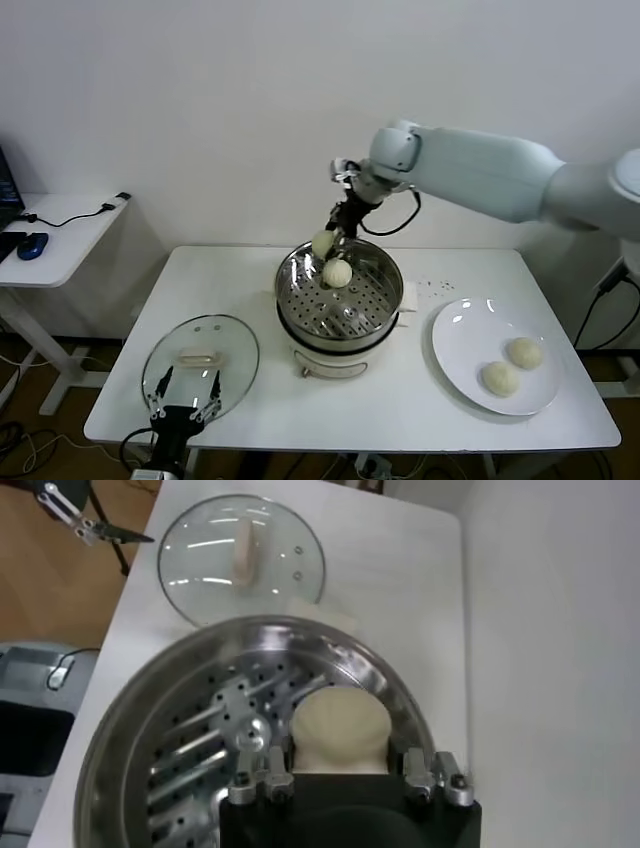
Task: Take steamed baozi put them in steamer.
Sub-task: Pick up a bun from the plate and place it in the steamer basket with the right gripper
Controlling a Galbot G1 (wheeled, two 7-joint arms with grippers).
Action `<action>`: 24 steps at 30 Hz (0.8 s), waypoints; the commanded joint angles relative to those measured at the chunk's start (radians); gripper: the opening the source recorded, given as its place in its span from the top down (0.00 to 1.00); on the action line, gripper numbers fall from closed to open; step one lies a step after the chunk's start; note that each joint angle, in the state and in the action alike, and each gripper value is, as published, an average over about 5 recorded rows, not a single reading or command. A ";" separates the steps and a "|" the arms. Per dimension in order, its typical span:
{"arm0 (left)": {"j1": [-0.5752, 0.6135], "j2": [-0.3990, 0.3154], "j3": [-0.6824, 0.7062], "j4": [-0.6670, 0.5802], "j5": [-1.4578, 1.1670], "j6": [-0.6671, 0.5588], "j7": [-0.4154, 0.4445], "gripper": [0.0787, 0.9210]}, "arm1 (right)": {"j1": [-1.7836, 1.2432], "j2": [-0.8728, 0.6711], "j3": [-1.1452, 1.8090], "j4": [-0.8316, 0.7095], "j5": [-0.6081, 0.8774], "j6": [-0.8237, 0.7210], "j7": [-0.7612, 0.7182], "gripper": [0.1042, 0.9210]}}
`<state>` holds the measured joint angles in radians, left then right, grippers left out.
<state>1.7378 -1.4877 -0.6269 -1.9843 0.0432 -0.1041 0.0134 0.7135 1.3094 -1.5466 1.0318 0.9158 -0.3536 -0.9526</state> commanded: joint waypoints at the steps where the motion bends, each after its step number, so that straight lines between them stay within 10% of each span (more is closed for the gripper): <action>1: 0.000 0.001 0.000 0.008 -0.003 -0.001 0.002 0.12 | -0.044 0.138 -0.075 -0.036 0.049 -0.022 0.035 0.40; 24: 0.001 0.008 -0.006 0.027 -0.007 -0.008 0.004 0.12 | -0.125 0.160 -0.096 -0.082 -0.005 -0.033 0.045 0.27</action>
<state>1.7382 -1.4792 -0.6341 -1.9587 0.0364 -0.1122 0.0183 0.6059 1.4521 -1.6364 0.9601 0.9152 -0.3813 -0.9189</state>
